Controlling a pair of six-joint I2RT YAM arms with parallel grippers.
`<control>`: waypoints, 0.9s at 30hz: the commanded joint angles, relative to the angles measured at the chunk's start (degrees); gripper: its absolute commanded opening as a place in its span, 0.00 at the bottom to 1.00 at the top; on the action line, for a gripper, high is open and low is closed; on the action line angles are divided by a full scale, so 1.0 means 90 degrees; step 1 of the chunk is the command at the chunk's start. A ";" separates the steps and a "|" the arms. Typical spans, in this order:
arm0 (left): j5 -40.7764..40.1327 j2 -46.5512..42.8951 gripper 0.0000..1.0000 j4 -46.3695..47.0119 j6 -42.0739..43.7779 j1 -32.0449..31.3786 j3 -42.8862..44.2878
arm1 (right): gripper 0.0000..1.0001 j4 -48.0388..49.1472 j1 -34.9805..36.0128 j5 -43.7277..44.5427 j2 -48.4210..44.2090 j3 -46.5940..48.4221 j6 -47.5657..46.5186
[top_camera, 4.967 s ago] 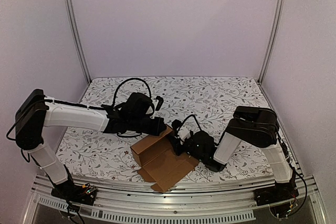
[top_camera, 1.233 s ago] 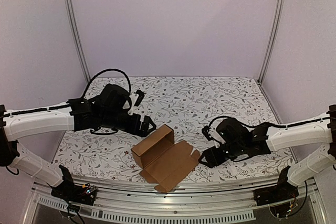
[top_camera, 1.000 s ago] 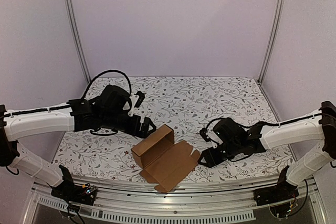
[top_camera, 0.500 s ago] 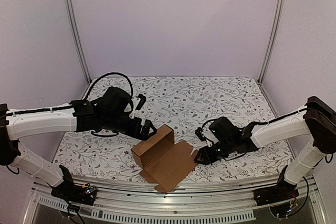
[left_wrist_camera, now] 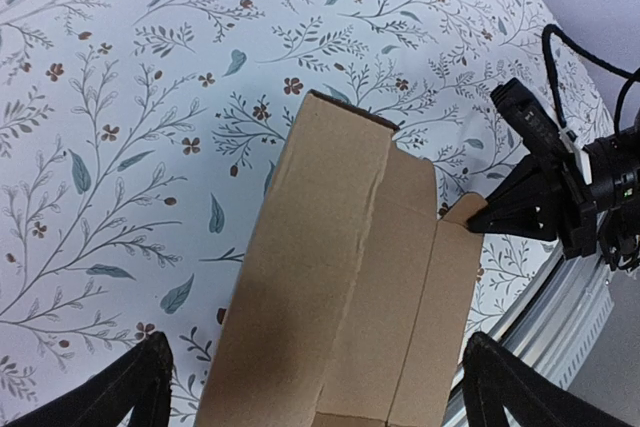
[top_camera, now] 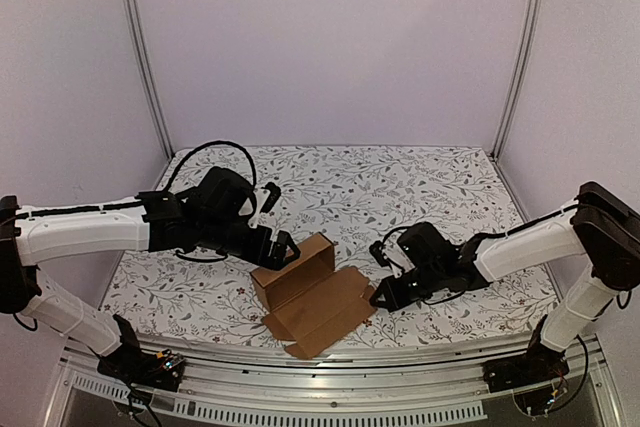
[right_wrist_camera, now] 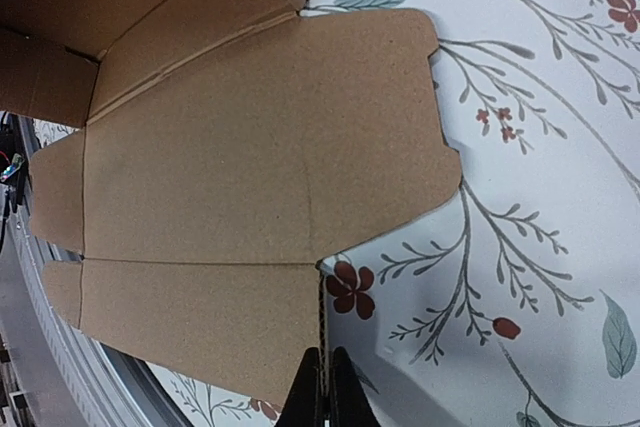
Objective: Fold the paper box
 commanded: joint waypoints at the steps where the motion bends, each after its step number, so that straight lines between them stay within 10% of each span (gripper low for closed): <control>1: -0.0001 0.0006 1.00 -0.0222 0.0042 0.0081 0.0021 | 0.00 -0.0550 -0.0034 0.0119 -0.0484 0.0146 -0.0252; 27: -0.0548 -0.2700 1.00 0.0052 0.0256 0.0081 -0.0041 | 0.00 -0.5761 0.1450 0.3485 -0.2645 0.3786 -0.3652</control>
